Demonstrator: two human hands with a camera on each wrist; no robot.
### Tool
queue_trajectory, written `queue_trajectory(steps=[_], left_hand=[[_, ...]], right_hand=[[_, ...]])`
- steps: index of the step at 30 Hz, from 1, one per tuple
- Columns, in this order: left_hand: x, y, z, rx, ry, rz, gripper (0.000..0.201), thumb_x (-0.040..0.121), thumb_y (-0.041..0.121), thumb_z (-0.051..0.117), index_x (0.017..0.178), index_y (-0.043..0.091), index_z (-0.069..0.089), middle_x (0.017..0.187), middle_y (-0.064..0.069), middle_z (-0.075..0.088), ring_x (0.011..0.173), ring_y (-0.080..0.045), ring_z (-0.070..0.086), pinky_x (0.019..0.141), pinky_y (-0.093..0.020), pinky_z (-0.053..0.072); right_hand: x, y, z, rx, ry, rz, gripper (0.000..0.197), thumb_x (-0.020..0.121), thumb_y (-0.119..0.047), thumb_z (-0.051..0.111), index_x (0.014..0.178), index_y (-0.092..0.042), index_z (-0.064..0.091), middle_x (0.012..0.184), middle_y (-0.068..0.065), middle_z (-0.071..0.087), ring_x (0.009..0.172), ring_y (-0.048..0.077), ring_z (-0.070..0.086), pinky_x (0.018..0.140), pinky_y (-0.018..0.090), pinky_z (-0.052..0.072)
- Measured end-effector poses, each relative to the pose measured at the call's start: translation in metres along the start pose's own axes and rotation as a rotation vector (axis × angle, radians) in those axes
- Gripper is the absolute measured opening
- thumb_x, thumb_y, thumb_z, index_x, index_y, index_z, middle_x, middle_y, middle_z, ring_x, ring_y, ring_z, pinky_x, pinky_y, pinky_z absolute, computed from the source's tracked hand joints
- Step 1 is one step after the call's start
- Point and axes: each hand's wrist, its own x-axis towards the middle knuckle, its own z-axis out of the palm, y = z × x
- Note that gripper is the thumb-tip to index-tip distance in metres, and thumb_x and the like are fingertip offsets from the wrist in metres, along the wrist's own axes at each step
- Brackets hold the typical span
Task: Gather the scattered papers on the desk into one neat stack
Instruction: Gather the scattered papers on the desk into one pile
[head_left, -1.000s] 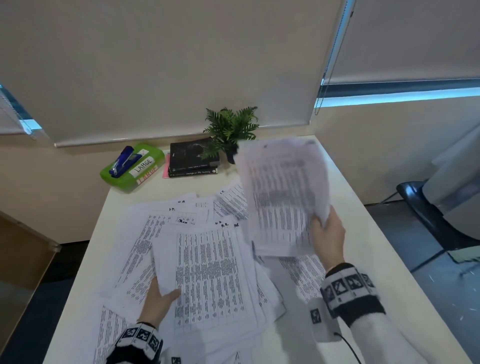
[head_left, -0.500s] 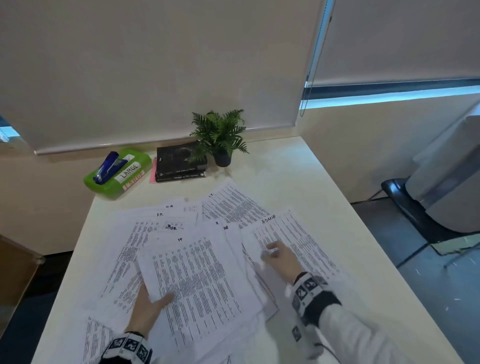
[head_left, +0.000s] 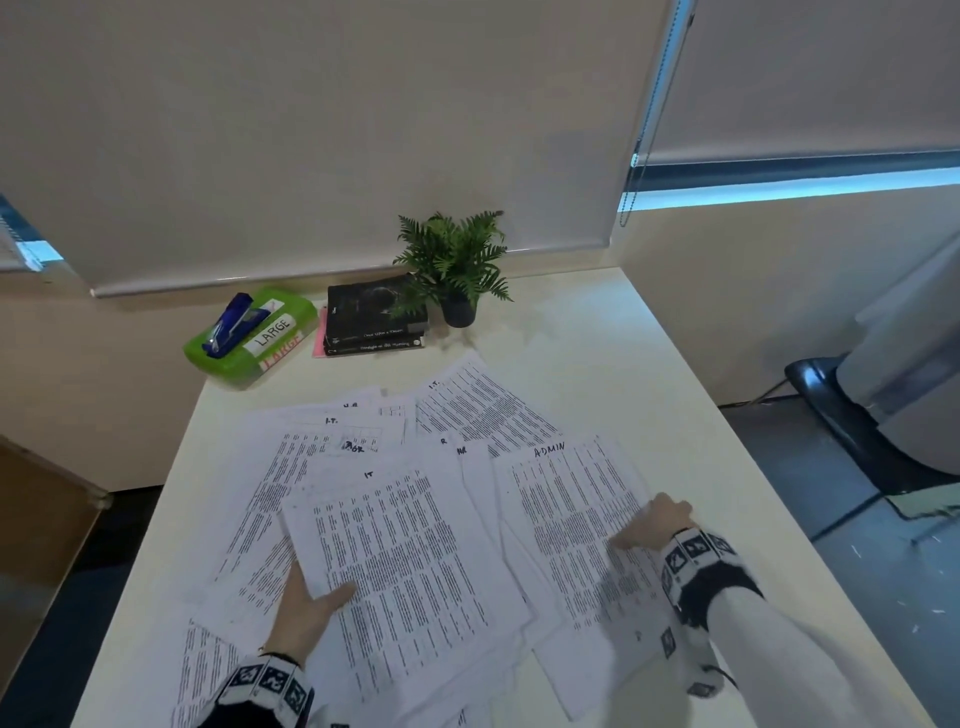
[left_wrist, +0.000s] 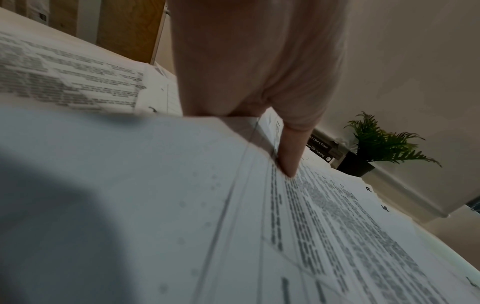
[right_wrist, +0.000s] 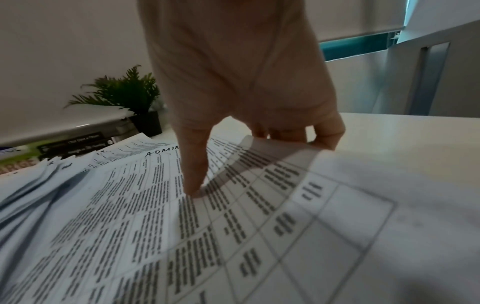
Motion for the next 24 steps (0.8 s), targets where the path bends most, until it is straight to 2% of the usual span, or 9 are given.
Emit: queue_trajectory(steps=[2, 5, 7, 8, 9, 11, 15, 20, 24], left_hand=[[0.001, -0.002, 0.0, 0.005, 0.004, -0.006, 0.079, 0.081, 0.006, 0.07, 0.146, 0.015, 0.027, 0.145, -0.009, 0.042, 0.131, -0.029, 0.042, 0.111, -0.048, 0.031], [-0.001, -0.002, -0.001, 0.005, 0.012, -0.012, 0.077, 0.081, 0.005, 0.07, 0.145, 0.014, 0.028, 0.144, -0.01, 0.043, 0.13, -0.03, 0.043, 0.11, -0.048, 0.031], [-0.003, -0.001, -0.001, 0.013, 0.009, -0.008, 0.076, 0.083, 0.004, 0.068, 0.145, 0.014, 0.027, 0.145, -0.01, 0.042, 0.131, -0.03, 0.042, 0.111, -0.047, 0.03], [-0.004, 0.001, -0.001, 0.017, 0.004, -0.003, 0.075, 0.083, 0.003, 0.067, 0.145, 0.013, 0.027, 0.145, -0.01, 0.042, 0.131, -0.03, 0.042, 0.111, -0.047, 0.03], [-0.004, 0.002, -0.001, 0.024, 0.001, -0.004, 0.075, 0.083, 0.003, 0.066, 0.145, 0.013, 0.026, 0.145, -0.01, 0.042, 0.131, -0.03, 0.042, 0.11, -0.046, 0.03], [-0.006, 0.004, -0.002, 0.032, -0.01, -0.007, 0.075, 0.083, 0.002, 0.067, 0.145, 0.014, 0.027, 0.144, -0.01, 0.043, 0.13, -0.029, 0.043, 0.11, -0.046, 0.031], [-0.011, 0.009, -0.003, 0.017, -0.015, -0.003, 0.074, 0.083, 0.002, 0.067, 0.144, 0.014, 0.029, 0.143, -0.011, 0.045, 0.129, -0.03, 0.045, 0.109, -0.048, 0.033], [-0.021, 0.025, 0.001, -0.088, -0.016, -0.024, 0.065, 0.094, 0.047, 0.042, 0.149, 0.022, 0.019, 0.155, -0.003, 0.027, 0.142, -0.024, 0.026, 0.115, -0.045, 0.021], [-0.009, 0.014, -0.005, -0.271, -0.018, -0.128, 0.088, 0.075, 0.085, 0.022, 0.149, 0.038, 0.012, 0.159, 0.006, 0.012, 0.146, -0.019, 0.014, 0.118, -0.05, 0.012]], right_hand=[[-0.003, 0.009, 0.004, 0.107, -0.097, -0.087, 0.078, 0.072, -0.035, 0.078, 0.128, -0.002, 0.036, 0.127, 0.017, 0.049, 0.114, 0.028, 0.053, 0.085, 0.031, 0.046], [-0.021, 0.023, 0.002, 0.023, -0.205, -0.24, 0.019, 0.087, -0.02, 0.059, 0.095, -0.011, 0.045, 0.102, 0.016, 0.054, 0.091, 0.024, 0.055, 0.07, 0.023, 0.038], [-0.035, 0.031, -0.003, 0.144, -0.201, -0.257, 0.019, 0.092, -0.008, 0.049, 0.111, -0.005, 0.046, 0.107, 0.016, 0.054, 0.097, 0.024, 0.055, 0.073, 0.025, 0.044], [-0.041, 0.036, -0.006, 0.196, -0.176, -0.256, 0.035, 0.094, -0.01, 0.049, 0.127, -0.001, 0.042, 0.123, 0.018, 0.051, 0.113, 0.027, 0.053, 0.088, 0.03, 0.045], [-0.05, 0.038, -0.014, 0.198, -0.114, -0.262, 0.049, 0.096, -0.014, 0.048, 0.14, 0.0, 0.032, 0.139, 0.018, 0.043, 0.127, 0.03, 0.045, 0.1, 0.035, 0.039], [-0.064, 0.044, -0.035, 0.232, 0.147, -0.291, 0.049, 0.097, -0.015, 0.045, 0.143, -0.007, 0.032, 0.143, 0.017, 0.044, 0.128, 0.034, 0.045, 0.102, 0.039, 0.038], [-0.1, 0.042, -0.092, 0.558, 0.52, -0.363, 0.027, 0.091, -0.003, 0.042, 0.113, -0.013, 0.054, 0.098, 0.019, 0.063, 0.085, 0.033, 0.058, 0.072, 0.036, 0.046], [-0.132, -0.006, -0.097, 0.906, 0.179, -0.52, 0.028, 0.082, 0.016, 0.042, 0.074, -0.009, 0.052, 0.054, 0.016, 0.057, 0.042, 0.024, 0.053, 0.04, 0.027, 0.041], [-0.115, -0.061, -0.018, 0.78, -0.146, -0.537, 0.021, 0.078, 0.015, 0.049, 0.088, 0.0, 0.059, 0.068, 0.013, 0.06, 0.056, 0.022, 0.058, 0.059, 0.036, 0.05]])
